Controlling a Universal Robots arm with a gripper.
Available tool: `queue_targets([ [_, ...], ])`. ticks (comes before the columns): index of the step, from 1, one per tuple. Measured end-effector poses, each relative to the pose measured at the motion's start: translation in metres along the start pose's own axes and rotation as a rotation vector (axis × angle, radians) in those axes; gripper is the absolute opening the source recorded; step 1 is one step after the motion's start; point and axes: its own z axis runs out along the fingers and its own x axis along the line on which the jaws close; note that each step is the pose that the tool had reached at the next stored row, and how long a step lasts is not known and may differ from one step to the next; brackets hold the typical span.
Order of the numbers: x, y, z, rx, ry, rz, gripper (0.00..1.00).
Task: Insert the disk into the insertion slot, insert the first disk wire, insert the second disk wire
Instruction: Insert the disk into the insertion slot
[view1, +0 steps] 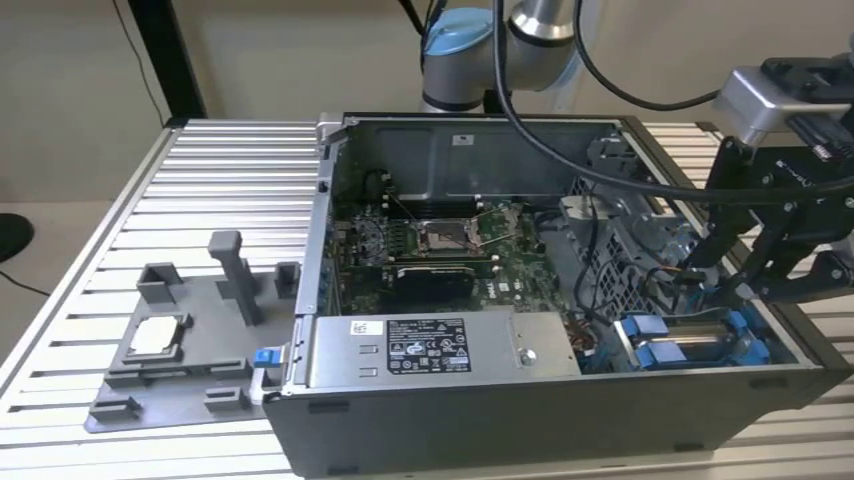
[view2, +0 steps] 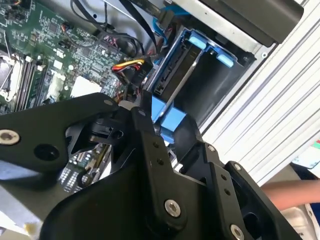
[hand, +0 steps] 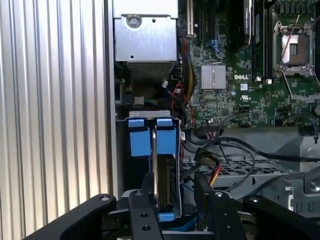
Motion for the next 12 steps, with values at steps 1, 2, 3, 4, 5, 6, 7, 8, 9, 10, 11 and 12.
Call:
queue_targets([
  [1, -0.0016, 0.0000, 0.0013, -0.0002, -0.0068, 0.000, 1.00],
  [2, -0.0031, 0.0000, 0.0024, -0.0005, -0.0133, 0.000, 1.00],
  [3, -0.0045, 0.0000, 0.0036, -0.0006, -0.0193, -0.001, 1.00],
  [4, -0.0060, -0.0001, 0.0050, -0.0009, -0.0257, -0.001, 1.00],
  [5, -0.0071, -0.0003, 0.0062, -0.0011, -0.0315, -0.001, 1.00],
  [6, -0.0077, -0.0010, 0.0075, -0.0014, -0.0374, -0.002, 1.00],
  [7, -0.0080, -0.0019, 0.0085, -0.0015, -0.0431, -0.001, 1.00],
  [8, -0.0082, -0.0029, 0.0092, -0.0015, -0.0490, -0.001, 1.00],
  [9, -0.0082, -0.0041, 0.0100, -0.0017, -0.0580, 0.001, 1.00],
  [10, -0.0081, -0.0053, 0.0106, -0.0017, -0.0668, 0.003, 1.00],
  [11, -0.0082, -0.0065, 0.0111, -0.0017, -0.0758, 0.005, 1.00],
  [12, -0.0081, -0.0077, 0.0116, -0.0017, -0.0842, 0.008, 1.00],
])
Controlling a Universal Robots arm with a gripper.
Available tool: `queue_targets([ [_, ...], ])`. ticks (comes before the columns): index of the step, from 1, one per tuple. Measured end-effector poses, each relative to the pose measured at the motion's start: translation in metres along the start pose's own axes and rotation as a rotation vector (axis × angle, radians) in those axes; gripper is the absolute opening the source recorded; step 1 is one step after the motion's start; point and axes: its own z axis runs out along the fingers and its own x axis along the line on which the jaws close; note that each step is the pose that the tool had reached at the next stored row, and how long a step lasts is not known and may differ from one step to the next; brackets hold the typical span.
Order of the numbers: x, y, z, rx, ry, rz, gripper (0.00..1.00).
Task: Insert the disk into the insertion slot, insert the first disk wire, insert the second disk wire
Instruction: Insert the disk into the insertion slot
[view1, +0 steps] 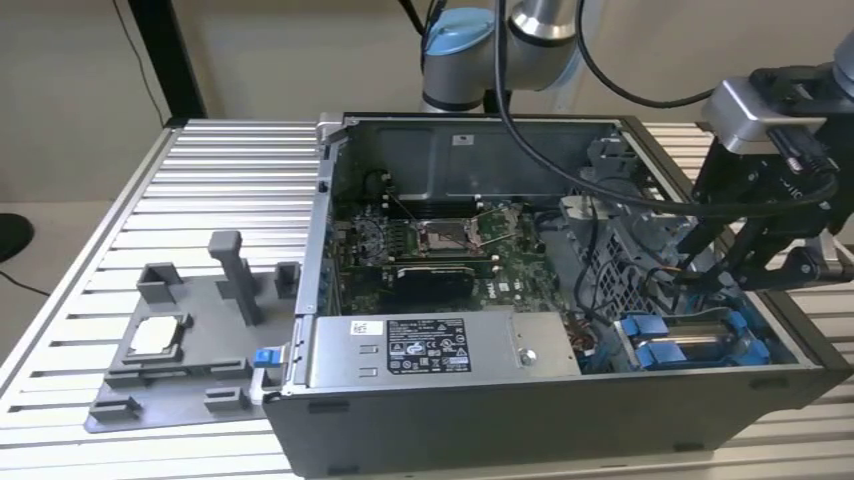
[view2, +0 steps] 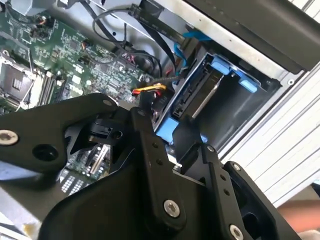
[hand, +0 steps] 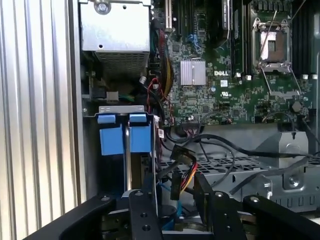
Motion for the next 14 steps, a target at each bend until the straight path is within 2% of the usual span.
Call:
queue_targets([
  [1, 0.0001, -0.0011, 0.0008, 0.0003, -0.0079, 0.004, 1.00],
  [2, 0.0002, -0.0018, 0.0021, 0.0014, -0.0109, 0.010, 1.00],
  [7, 0.0009, -0.0044, 0.0063, 0.0075, -0.0127, 0.046, 1.00],
  [14, 0.0018, -0.0048, 0.0111, 0.0147, -0.0146, 0.088, 1.00],
])
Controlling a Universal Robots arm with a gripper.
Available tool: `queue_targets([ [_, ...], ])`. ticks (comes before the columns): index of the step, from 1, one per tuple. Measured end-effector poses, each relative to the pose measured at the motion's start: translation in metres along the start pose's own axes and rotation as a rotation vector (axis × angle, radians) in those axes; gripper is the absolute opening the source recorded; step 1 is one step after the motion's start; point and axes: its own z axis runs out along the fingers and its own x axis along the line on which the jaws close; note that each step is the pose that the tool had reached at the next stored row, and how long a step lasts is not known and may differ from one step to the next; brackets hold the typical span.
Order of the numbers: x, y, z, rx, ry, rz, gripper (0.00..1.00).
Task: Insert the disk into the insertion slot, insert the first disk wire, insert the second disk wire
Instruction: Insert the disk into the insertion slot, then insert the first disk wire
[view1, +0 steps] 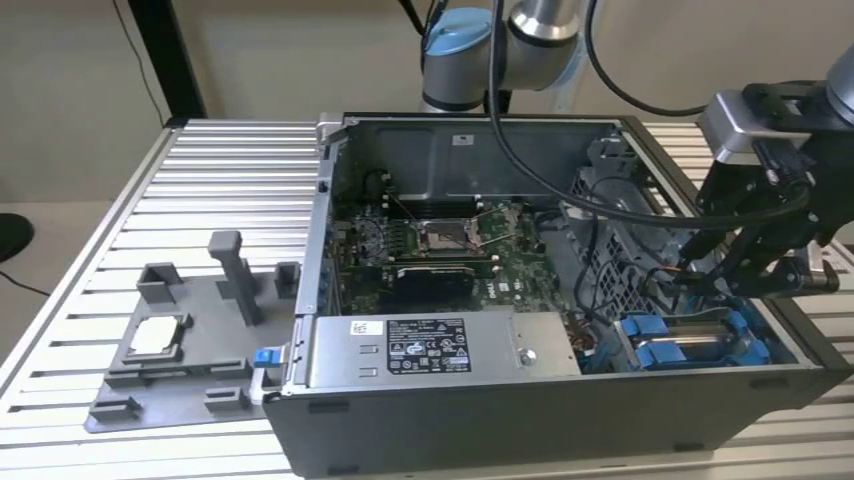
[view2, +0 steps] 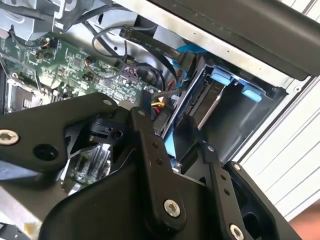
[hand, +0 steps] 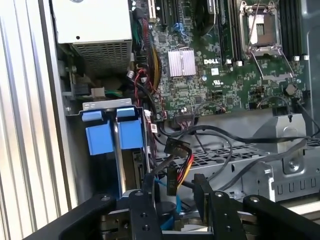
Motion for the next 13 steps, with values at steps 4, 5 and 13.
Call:
queue_targets([
  [4, 0.0010, 0.0000, 0.0007, 0.0006, -0.0003, 0.004, 1.00],
  [5, 0.0015, 0.0000, 0.0006, 0.0006, -0.0001, 0.004, 1.00],
  [13, 0.0058, 0.0049, 0.0003, -0.0003, -0.0005, -0.001, 1.00],
])
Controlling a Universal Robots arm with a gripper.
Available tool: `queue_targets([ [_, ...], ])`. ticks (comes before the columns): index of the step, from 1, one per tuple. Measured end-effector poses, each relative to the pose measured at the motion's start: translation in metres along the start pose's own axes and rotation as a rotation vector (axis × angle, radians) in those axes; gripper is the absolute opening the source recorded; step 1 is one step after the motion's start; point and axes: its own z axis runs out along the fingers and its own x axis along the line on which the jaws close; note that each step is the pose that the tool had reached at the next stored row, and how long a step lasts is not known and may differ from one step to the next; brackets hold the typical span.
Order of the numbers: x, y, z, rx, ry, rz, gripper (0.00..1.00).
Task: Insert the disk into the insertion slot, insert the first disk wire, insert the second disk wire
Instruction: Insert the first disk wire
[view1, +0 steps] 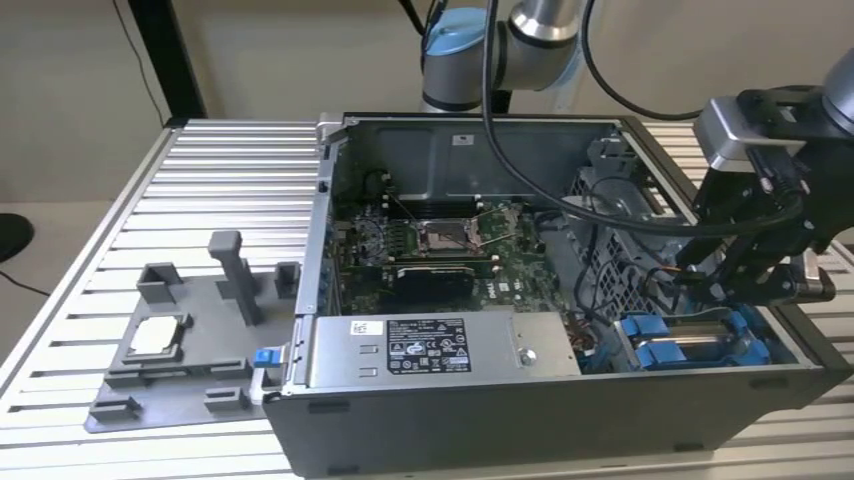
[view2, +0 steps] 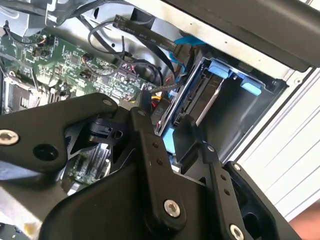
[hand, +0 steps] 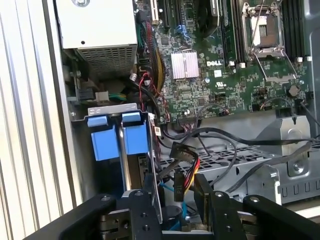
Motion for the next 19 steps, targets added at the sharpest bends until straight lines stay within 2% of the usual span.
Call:
queue_targets([
  [6, 0.0004, -0.0001, 0.0022, 0.0001, -0.0001, 0.000, 1.00],
  [7, 0.0005, -0.0001, 0.0025, 0.0001, -0.0001, 0.000, 0.00],
  [19, 0.0005, -0.0001, 0.0027, 0.0001, -0.0005, 0.000, 0.00],
])
